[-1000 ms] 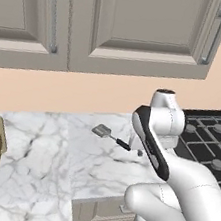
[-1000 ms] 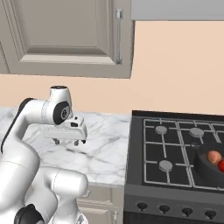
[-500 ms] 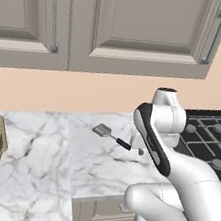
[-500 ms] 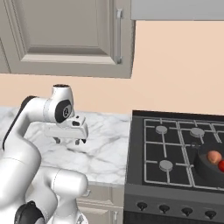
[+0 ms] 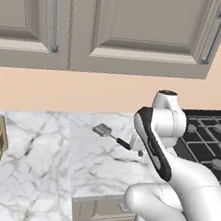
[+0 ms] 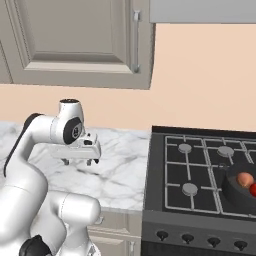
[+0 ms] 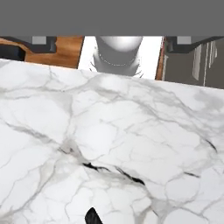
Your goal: Put the tomato and onion in the pot. Retrieve the spatula and lightly stir the vegetables in the pot.
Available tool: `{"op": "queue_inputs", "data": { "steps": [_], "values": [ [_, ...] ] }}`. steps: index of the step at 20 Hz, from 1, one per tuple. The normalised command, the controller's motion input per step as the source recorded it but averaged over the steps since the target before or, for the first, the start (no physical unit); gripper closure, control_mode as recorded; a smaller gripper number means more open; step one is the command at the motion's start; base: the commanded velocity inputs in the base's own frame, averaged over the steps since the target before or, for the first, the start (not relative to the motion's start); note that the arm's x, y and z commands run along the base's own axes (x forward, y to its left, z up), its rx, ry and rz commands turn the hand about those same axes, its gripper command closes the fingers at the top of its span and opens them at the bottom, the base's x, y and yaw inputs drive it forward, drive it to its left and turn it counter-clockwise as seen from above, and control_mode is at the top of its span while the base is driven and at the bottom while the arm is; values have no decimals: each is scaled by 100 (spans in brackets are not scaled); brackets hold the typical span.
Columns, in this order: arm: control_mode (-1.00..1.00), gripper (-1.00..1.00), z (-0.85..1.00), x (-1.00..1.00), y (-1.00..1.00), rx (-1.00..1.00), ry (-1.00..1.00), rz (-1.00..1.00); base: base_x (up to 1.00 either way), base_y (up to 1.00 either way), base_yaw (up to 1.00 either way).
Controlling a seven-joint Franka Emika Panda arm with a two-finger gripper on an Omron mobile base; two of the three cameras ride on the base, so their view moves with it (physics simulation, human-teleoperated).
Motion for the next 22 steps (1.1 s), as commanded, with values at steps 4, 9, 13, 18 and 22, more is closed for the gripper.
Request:
{"op": "queue_inputs", "data": {
  "steps": [4, 9, 13, 18, 22],
  "values": [
    [-100, -100, -15, 14, 0, 0, -15, 21, 0, 0, 0],
    [-100, -100, -1, 80, 0, 0, 0, 2, 0, 0, 0],
    [-100, -100, -11, 92, 0, 4, 0, 0, 0, 0, 0],
    [-100, -100, -47, 64, 0, 2, 5, 0, 0, 0, 0],
    [-100, -100, -55, 23, 0, 1, 1, 2, 0, 0, 0]
  ]
}}
